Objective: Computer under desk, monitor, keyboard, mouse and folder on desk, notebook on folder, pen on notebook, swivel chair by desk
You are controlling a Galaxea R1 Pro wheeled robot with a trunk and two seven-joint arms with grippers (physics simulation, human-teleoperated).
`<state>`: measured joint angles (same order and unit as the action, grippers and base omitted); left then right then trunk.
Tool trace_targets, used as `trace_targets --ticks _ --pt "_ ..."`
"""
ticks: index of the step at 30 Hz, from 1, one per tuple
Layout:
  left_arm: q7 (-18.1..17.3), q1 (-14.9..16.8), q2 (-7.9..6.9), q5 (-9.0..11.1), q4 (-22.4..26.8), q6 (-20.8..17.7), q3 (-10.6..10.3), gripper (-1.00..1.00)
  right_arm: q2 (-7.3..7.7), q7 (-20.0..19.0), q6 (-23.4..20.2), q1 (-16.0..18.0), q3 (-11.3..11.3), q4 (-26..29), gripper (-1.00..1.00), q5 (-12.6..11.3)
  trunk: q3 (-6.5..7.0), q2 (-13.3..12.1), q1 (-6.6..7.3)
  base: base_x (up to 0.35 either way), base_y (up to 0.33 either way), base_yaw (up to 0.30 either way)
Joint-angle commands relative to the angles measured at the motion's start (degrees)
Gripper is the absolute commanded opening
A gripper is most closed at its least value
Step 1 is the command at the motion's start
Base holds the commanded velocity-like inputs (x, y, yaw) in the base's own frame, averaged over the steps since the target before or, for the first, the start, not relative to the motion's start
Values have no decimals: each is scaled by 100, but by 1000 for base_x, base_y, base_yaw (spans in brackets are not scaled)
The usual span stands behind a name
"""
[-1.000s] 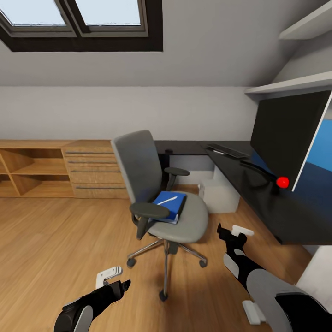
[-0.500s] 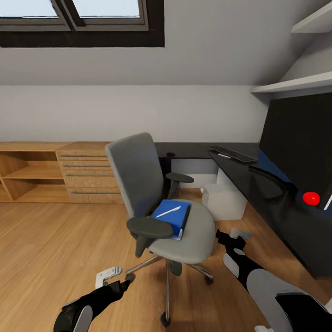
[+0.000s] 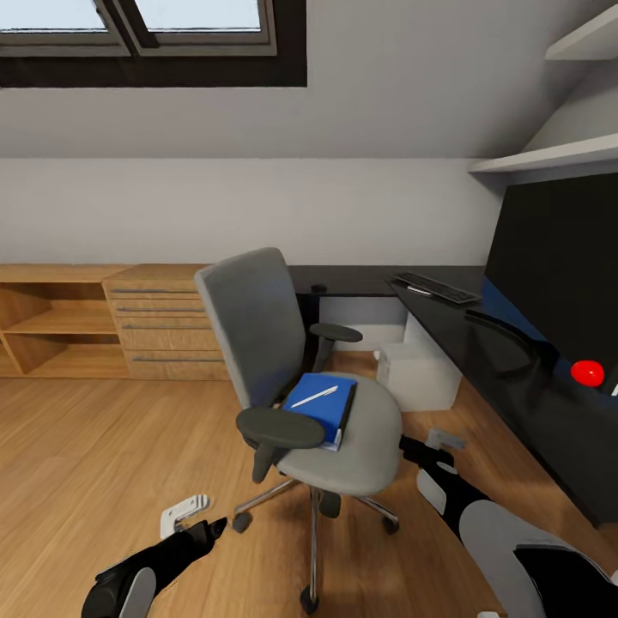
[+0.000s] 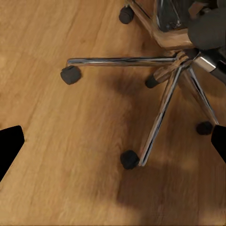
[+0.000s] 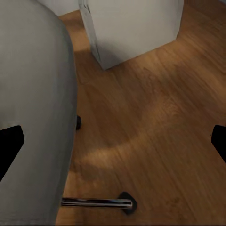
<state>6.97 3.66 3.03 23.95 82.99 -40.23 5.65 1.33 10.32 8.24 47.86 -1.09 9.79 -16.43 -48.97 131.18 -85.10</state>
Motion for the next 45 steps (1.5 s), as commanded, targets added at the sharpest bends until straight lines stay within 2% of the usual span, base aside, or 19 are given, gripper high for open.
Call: trace_targets --ticks 1,4,6,7,12,19,20,21,25,29,31,33,34,40,45 --pt "44 3 5 162 7 -28 129 100 -1 -26 -15 4 -25 -3 100 -27 -6 3 1 0 0 0" --pt "42 3 5 566 7 -38 643 100 -1 -59 -67 4 -50 -3 100 -27 -6 3 1 0 0 0" --pt "39 3 5 651 7 -44 791 100 -1 -61 -71 4 -53 -3 100 -27 -6 3 1 0 0 0" --pt "36 3 5 720 7 -52 930 100 -1 -63 -73 4 -55 -3 100 -27 -6 3 1 0 0 0" --pt "34 3 4 836 7 -62 1228 100 -3 -65 -76 4 -58 -3 100 -27 -6 3 1 0 0 0" --pt "28 3 0 871 7 -64 1329 100 -7 -65 -77 4 -58 -3 100 -27 -6 3 1 52 28 0" --pt "26 3 0 897 7 -64 1347 100 -7 -65 -77 4 -58 -3 100 -27 -6 3 1 210 110 0" --pt "29 3 -1 1013 7 -64 1446 100 -8 -66 -77 4 -58 -3 100 -27 -6 3 1 98 45 0" --pt "26 3 1 1100 7 -72 1526 100 -9 -66 -77 4 -58 -3 100 -27 -6 3 1 47 20 0" --pt "24 3 -2 1109 7 -73 1538 100 -10 -66 -77 4 -61 -3 100 -27 -6 3 1 138 2 0" --pt "24 3 -18 1111 11 -73 1574 100 -12 -66 -77 4 -218 -5 100 -27 -6 3 1 74 0 0" --pt "24 3 -46 1116 18 -76 1676 100 -15 -66 -77 4 -260 -8 100 -27 -6 3 1 29 0 0" --pt "6 3 -64 1115 35 -77 1790 100 -17 -66 -77 4 -282 -10 100 -27 -6 3 1 13 0 0" --pt "-93 3 -71 1106 185 -73 1917 100 -30 -66 -77 4 -309 -12 100 -27 -6 3 1 45 0 0" --pt "-98 3 -72 1103 207 -81 1922 100 -51 -61 -77 4 -313 -12 100 -27 -6 3 1 85 0 0"
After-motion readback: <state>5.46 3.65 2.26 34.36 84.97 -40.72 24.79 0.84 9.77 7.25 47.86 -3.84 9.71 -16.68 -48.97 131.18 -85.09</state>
